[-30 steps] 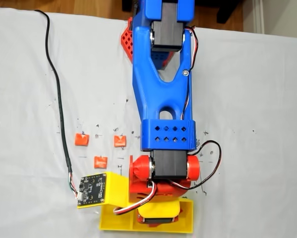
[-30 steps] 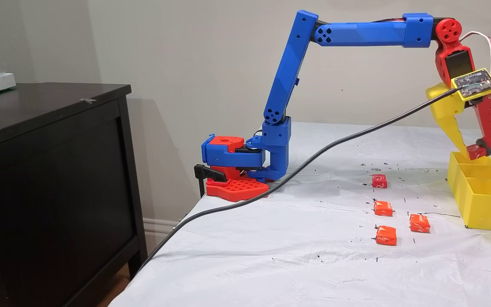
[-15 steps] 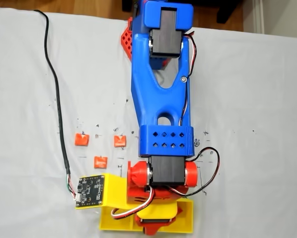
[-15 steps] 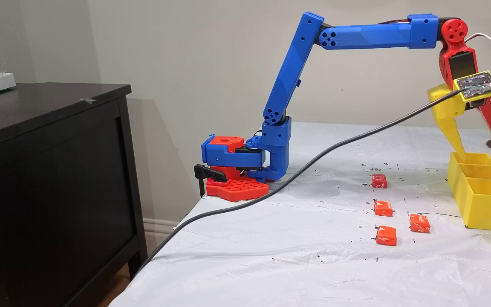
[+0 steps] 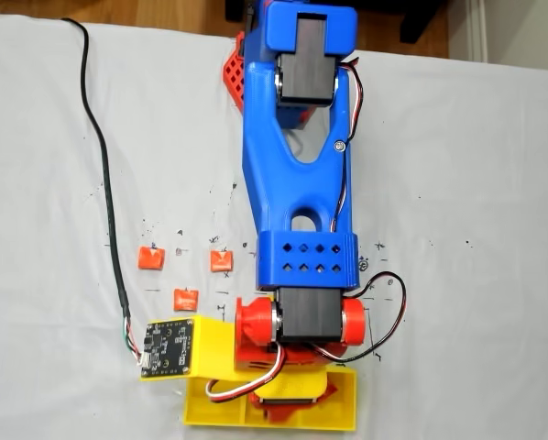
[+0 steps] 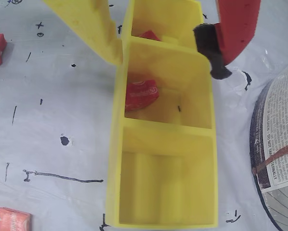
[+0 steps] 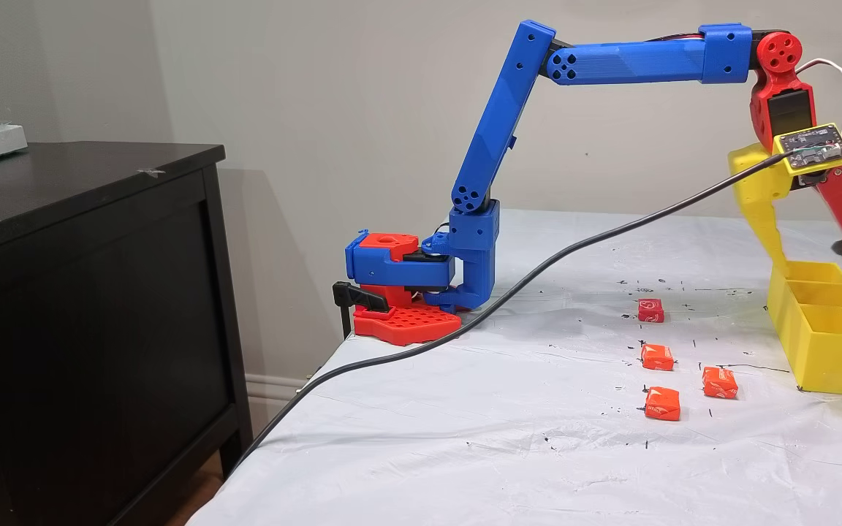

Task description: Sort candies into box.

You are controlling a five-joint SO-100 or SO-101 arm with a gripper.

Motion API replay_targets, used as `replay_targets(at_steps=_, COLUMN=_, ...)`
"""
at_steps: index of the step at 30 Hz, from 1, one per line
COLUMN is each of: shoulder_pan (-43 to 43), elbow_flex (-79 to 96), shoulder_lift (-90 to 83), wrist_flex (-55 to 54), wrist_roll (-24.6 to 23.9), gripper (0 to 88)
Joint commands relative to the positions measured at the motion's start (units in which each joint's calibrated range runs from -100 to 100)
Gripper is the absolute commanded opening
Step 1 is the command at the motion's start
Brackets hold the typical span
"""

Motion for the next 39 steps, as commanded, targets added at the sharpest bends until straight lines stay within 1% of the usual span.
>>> replay_targets(at_steps=1, shoulder_pan=-0.3, elbow_flex=-1.9, shoulder_lift=-10.7, wrist_flex=2.3, wrist_roll=-0.3, gripper=0.2)
replay_targets(at_steps=4, shoulder_pan=-0.4, elbow_flex=1.0, shoulder_lift=-14.4, wrist_flex=4.4, wrist_roll=-0.4, gripper=0.2)
replay_targets(at_steps=9, shoulder_pan=-0.8, elbow_flex=14.5, shoulder_lift=-23.9, wrist_flex=4.2, wrist_roll=1.1, gripper=0.2)
replay_targets(at_steps=11, shoulder_pan=-1.5, elbow_flex=25.3, shoulder_lift=-30.7, wrist_flex=1.9, wrist_roll=2.1, gripper=0.2)
replay_targets(at_steps=16, shoulder_pan=-3.9, elbow_flex=42.4, shoulder_lift=-39.4, wrist_flex=-3.3, wrist_roll=3.5, gripper=3.9)
replay_targets(at_steps=18, shoulder_pan=-4.4, elbow_flex=46.5, shoulder_lift=-40.4, wrist_flex=-4.2, wrist_roll=3.4, gripper=5.4)
replay_targets(at_steps=19, shoulder_pan=-4.7, elbow_flex=48.0, shoulder_lift=-40.6, wrist_flex=-4.2, wrist_roll=3.5, gripper=5.9)
replay_targets(at_steps=23, shoulder_pan=-5.1, elbow_flex=51.9, shoulder_lift=-40.5, wrist_flex=-4.4, wrist_roll=3.6, gripper=13.5)
replay_targets(at_steps=27, shoulder_pan=-5.2, elbow_flex=52.4, shoulder_lift=-39.9, wrist_flex=-5.4, wrist_roll=3.7, gripper=16.2)
replay_targets(at_steps=33, shoulder_pan=-5.8, elbow_flex=53.4, shoulder_lift=-38.4, wrist_flex=-5.7, wrist_roll=4.1, gripper=24.6)
replay_targets(at_steps=39, shoulder_pan=-7.0, elbow_flex=54.7, shoulder_lift=-36.2, wrist_flex=-7.4, wrist_roll=4.2, gripper=29.5)
